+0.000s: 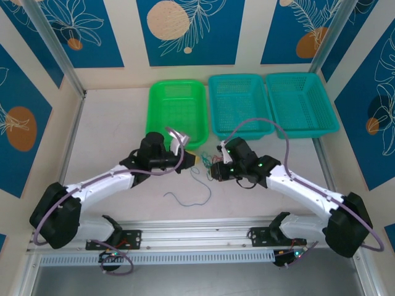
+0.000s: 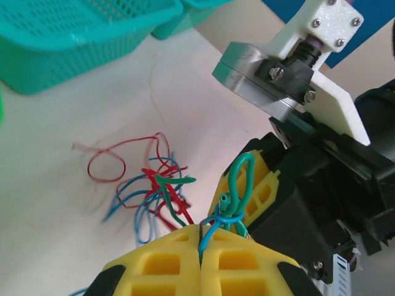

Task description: Untangle the cables

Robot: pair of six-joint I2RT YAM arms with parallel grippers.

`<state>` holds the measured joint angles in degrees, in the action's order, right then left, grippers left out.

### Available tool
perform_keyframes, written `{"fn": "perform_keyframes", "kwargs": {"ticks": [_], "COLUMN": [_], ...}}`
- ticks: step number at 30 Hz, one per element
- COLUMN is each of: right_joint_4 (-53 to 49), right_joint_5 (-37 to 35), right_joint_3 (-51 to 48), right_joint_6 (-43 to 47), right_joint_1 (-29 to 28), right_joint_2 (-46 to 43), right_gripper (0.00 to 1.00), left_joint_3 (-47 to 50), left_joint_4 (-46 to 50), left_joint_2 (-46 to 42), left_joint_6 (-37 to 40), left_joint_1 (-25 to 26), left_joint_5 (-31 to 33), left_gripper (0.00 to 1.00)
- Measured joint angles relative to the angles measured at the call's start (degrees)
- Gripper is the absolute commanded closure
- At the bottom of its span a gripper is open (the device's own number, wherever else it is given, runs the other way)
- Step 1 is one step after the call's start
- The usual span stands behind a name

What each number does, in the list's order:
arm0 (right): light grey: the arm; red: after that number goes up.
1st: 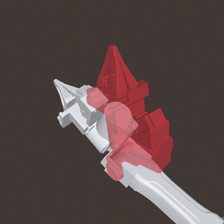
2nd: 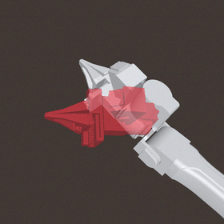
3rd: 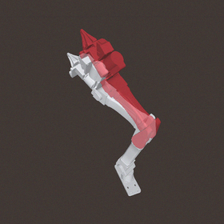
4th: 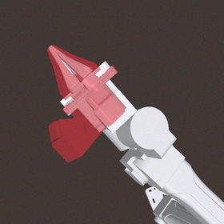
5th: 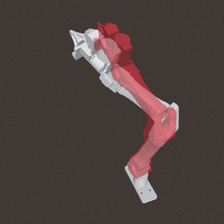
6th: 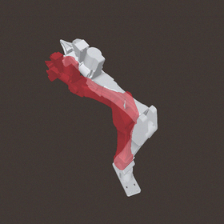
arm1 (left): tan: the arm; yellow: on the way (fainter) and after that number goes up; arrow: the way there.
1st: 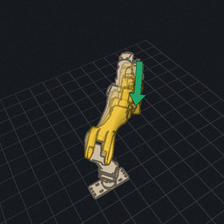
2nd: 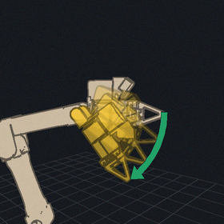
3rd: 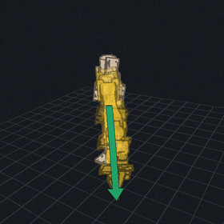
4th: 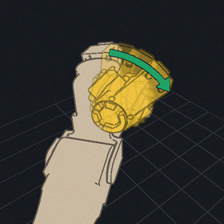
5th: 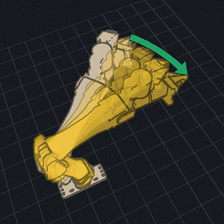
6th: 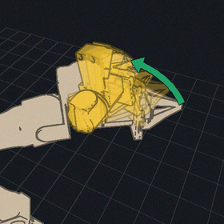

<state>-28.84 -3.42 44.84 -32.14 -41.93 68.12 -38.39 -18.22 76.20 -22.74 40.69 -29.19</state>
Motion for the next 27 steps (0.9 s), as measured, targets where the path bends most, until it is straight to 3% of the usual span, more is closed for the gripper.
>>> {"fn": "perform_keyframes", "kwargs": {"ticks": [3, 5, 8, 10, 18, 27], "right_joint_4": [-3.37, -3.85, -2.78, -1.05, 8.74, 16.98], "right_joint_5": [-1.05, -1.05, 0.61, 2.43, 3.48, 5.97], "right_joint_3": [-0.42, -0.83, -2.45, -3.89, -5.11, -1.14], "right_joint_6": [0.07, 0.17, 0.94, 1.11, 1.68, 4.46], "right_joint_1": [-0.39, -0.39, -0.39, -0.39, -0.13, 1.05], "right_joint_2": [-0.7, -2.16, -5.53, -7.34, -2.67, 12.81], "right_gripper": [0.74, 0.69, 0.36, 0.24, 0.29, 0.53], "left_joint_3": [4.85, 8.04, 10.51, 11.21, 11.28, 11.28], "left_joint_4": [-3.21, -4.46, -4.83, -5.77, -11.26, -12.46], "left_joint_2": [1.7, 2.84, 4.37, 5.01, 6.38, 6.49], "left_joint_6": [-2.29, -3.28, -4.33, -4.87, -5.11, -3.69], "left_joint_1": [1.18, 1.97, 2.93, 3.28, 3.98, 4.24], "left_joint_5": [3.26, 5.51, 8.37, 9.44, 9.2, 8.2], "left_gripper": [1.0, 1.0, 1.0, 1.0, 1.0, 1.0]}}
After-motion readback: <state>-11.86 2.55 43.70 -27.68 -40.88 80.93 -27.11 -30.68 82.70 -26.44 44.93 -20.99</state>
